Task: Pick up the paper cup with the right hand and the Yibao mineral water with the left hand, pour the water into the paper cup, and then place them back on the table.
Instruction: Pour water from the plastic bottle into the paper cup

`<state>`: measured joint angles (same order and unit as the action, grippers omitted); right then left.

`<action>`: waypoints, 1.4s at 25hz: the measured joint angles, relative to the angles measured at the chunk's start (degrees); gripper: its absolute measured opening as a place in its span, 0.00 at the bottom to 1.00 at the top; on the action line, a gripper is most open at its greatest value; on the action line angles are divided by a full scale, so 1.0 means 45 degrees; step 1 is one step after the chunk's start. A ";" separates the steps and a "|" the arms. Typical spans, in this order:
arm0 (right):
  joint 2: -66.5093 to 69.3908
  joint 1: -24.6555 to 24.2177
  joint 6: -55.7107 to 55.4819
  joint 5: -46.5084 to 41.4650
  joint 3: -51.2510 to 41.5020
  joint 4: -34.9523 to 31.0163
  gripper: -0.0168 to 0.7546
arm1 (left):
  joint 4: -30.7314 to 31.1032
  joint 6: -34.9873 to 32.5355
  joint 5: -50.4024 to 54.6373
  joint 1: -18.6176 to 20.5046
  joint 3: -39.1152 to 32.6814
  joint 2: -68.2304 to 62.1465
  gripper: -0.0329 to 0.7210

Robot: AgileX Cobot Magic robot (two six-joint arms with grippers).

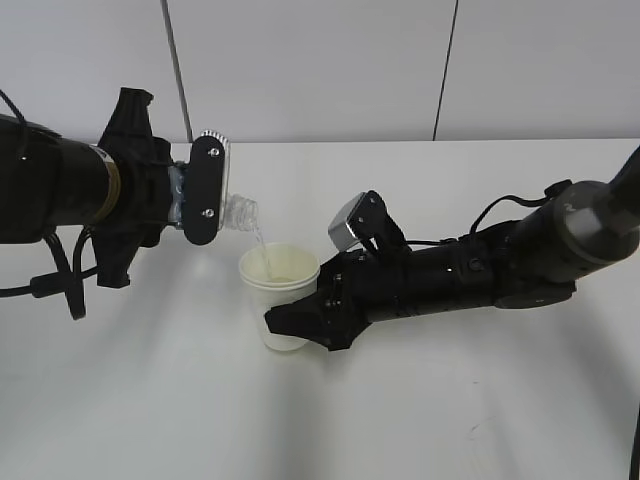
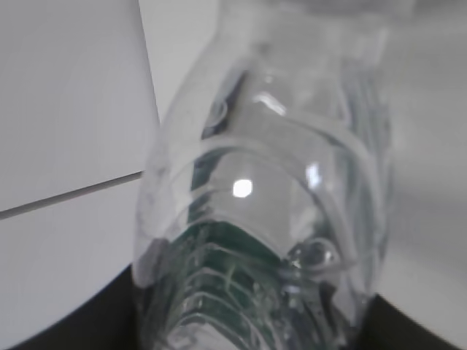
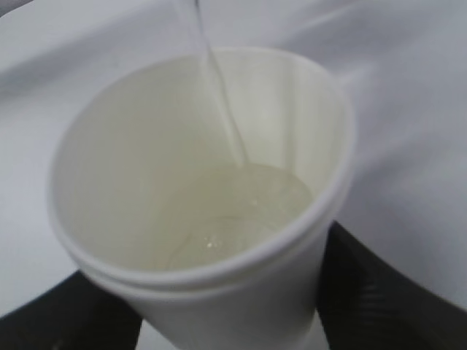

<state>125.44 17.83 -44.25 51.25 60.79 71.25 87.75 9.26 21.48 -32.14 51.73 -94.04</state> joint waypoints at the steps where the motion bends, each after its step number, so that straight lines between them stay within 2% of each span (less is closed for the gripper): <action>1: 0.0000 0.0000 0.0000 0.0000 0.0000 0.0000 0.68 | 0.0000 0.0000 0.0011 0.0000 0.0000 0.0000 0.51; 11: 0.0000 0.0000 0.0000 -0.0025 0.0000 0.0023 0.68 | -0.0022 0.0313 0.0011 0.0000 0.0000 0.0000 0.51; 20: 0.0000 0.0000 0.0000 -0.0025 0.0000 0.0023 0.68 | -0.0212 0.2407 -0.0504 0.0000 0.0000 0.0000 0.51; 30: 0.0000 0.0000 0.0000 -0.0025 0.0000 -0.0398 0.68 | -0.2019 0.5073 -0.1474 0.0000 0.0000 0.0000 0.51; 35: 0.0000 0.0000 0.0000 -0.0025 0.0000 -0.0959 0.68 | -0.2891 0.5880 -0.1647 0.0000 0.0000 0.0000 0.51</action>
<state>125.44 17.83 -44.25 51.14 60.79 66.93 74.74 35.72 14.07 -32.14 51.73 -94.04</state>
